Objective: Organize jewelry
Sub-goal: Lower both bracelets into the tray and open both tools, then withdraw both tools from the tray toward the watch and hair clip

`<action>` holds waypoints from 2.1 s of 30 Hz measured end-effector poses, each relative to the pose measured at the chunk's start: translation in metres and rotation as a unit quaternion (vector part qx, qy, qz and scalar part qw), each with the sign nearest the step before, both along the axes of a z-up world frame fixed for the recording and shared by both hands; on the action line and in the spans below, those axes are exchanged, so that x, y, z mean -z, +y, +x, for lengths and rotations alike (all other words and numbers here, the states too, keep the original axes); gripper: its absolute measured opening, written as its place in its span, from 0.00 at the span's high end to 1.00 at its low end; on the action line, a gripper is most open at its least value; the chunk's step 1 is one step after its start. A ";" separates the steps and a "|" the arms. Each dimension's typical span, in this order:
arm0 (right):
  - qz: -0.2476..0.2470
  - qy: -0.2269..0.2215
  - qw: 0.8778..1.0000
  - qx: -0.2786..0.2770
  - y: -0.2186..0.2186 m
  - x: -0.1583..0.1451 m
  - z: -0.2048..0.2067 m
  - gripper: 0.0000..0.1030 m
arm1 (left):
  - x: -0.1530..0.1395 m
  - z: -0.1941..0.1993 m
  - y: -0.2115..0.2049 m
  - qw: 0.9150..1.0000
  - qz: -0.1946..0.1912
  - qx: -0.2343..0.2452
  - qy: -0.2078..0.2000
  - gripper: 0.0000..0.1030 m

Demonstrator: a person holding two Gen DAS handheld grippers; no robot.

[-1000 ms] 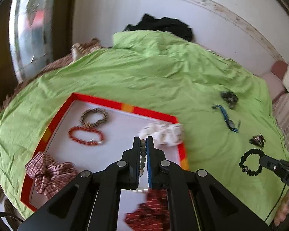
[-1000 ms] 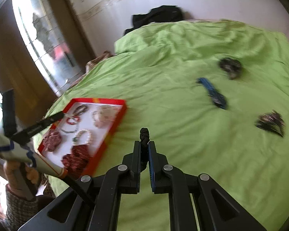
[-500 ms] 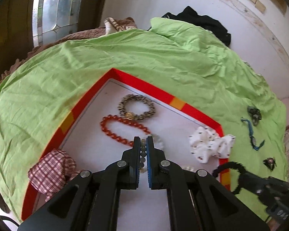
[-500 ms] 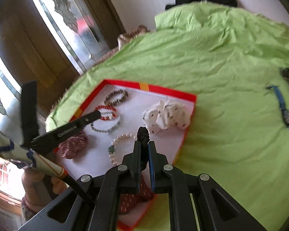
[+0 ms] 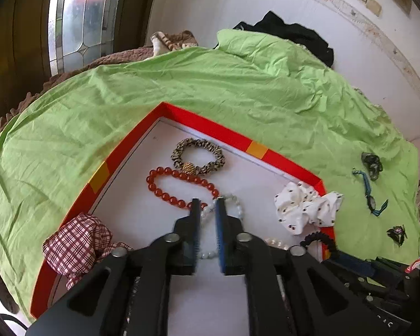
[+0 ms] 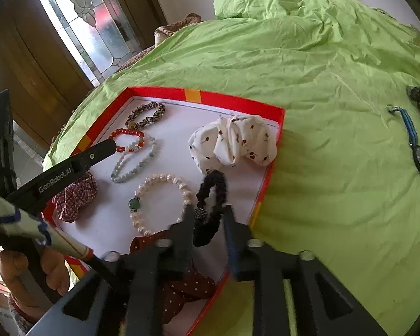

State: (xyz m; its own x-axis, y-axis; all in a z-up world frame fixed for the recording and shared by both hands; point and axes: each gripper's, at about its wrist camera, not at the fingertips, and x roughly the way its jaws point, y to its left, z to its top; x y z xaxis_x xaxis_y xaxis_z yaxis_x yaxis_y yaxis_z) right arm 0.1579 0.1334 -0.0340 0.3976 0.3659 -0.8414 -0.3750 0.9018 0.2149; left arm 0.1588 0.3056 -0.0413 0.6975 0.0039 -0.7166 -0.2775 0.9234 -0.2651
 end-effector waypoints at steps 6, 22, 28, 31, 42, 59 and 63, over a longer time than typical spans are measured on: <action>-0.020 -0.055 0.998 -0.002 0.004 -0.020 -0.002 0.55 | -0.015 -0.013 -0.005 0.999 -0.007 0.001 -0.044 0.64; -0.071 -0.032 0.997 0.012 0.028 0.015 0.054 0.78 | -0.018 -0.011 -0.019 0.998 0.043 -0.004 -0.047 0.59; -0.044 -0.052 0.997 0.021 0.009 -0.010 0.028 0.76 | -0.018 -0.010 -0.028 0.996 0.070 -0.005 -0.046 0.54; -0.042 -0.066 0.997 0.023 -0.009 -0.020 0.006 0.70 | -0.019 -0.011 -0.034 0.995 0.088 -0.004 -0.044 0.53; -0.098 -0.082 0.987 0.094 -0.119 -0.017 -0.082 0.63 | -0.024 -0.021 -0.072 0.989 0.143 0.014 -0.043 0.52; -0.086 -0.078 0.960 0.253 -0.282 -0.023 -0.150 0.58 | -0.039 -0.056 -0.197 0.975 0.149 0.161 -0.032 0.50; -0.067 -0.074 0.955 0.279 -0.313 -0.018 -0.156 0.58 | -0.049 -0.053 -0.228 0.969 0.143 0.201 -0.027 0.48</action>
State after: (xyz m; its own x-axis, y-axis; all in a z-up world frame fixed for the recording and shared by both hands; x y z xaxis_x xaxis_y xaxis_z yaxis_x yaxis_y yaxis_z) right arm 0.0014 -0.1797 -0.0158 0.6171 -0.0435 -0.7857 0.1537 0.9859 0.0661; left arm 0.1055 0.0781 0.0074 0.7196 -0.0831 -0.6894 0.1267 0.9919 0.0127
